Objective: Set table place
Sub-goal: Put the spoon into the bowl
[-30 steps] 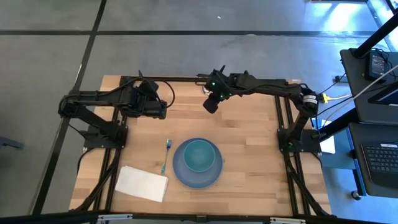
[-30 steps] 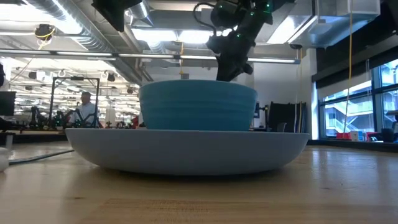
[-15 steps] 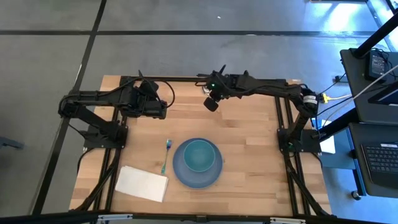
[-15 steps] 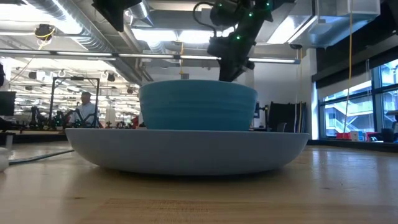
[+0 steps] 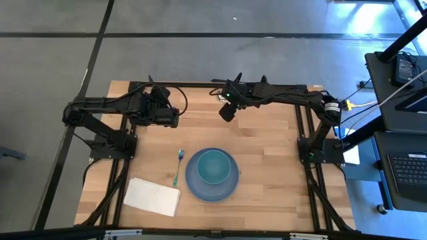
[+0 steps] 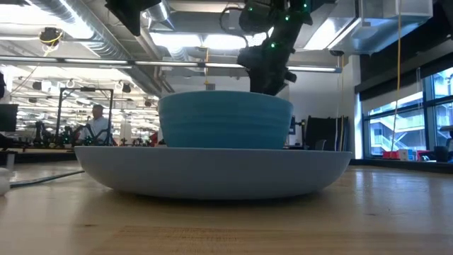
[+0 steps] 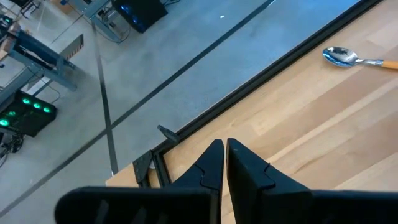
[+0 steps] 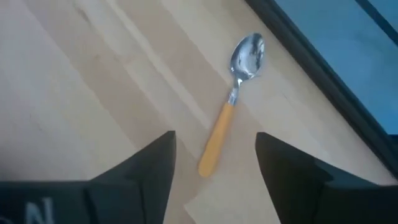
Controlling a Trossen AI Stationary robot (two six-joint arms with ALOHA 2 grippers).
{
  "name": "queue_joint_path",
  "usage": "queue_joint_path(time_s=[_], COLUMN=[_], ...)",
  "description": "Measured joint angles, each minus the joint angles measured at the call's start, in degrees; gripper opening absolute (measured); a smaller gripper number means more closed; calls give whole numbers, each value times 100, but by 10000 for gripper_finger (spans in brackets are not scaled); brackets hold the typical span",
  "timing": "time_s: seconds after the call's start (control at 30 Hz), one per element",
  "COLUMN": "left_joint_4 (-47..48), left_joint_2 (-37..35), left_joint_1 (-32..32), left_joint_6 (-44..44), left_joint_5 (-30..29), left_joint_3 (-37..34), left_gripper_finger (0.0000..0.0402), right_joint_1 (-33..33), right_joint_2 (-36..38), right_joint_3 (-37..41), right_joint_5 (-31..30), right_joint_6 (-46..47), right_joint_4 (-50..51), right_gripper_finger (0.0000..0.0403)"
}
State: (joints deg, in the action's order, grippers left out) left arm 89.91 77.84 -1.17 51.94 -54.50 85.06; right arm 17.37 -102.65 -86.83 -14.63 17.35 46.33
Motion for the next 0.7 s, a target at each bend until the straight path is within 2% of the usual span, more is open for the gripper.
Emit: queue_joint_path(time_s=[0.1, 0.37, 0.53, 0.7], left_joint_4=[-1, -1, -2, -41], left_joint_2=[0, 1, 2, 2], left_joint_1=[0, 0, 0, 0], left_joint_6=[2, 2, 4, 2], left_joint_5=[0, 0, 0, -2], left_joint_3=[-1, -2, 0, -1], left_gripper_finger=[8, 1, 9, 22], right_joint_1=[0, 37, 158, 371], right_joint_2=[-4, -9, -9, -9], right_joint_3=[279, 1346, 1783, 2126], right_joint_5=[-29, -24, -8, 537], right_joint_6=[39, 24, 3, -4], right_joint_4=[-341, -2058, -2788, -3319], right_gripper_finger=[219, 190, 176, 168])
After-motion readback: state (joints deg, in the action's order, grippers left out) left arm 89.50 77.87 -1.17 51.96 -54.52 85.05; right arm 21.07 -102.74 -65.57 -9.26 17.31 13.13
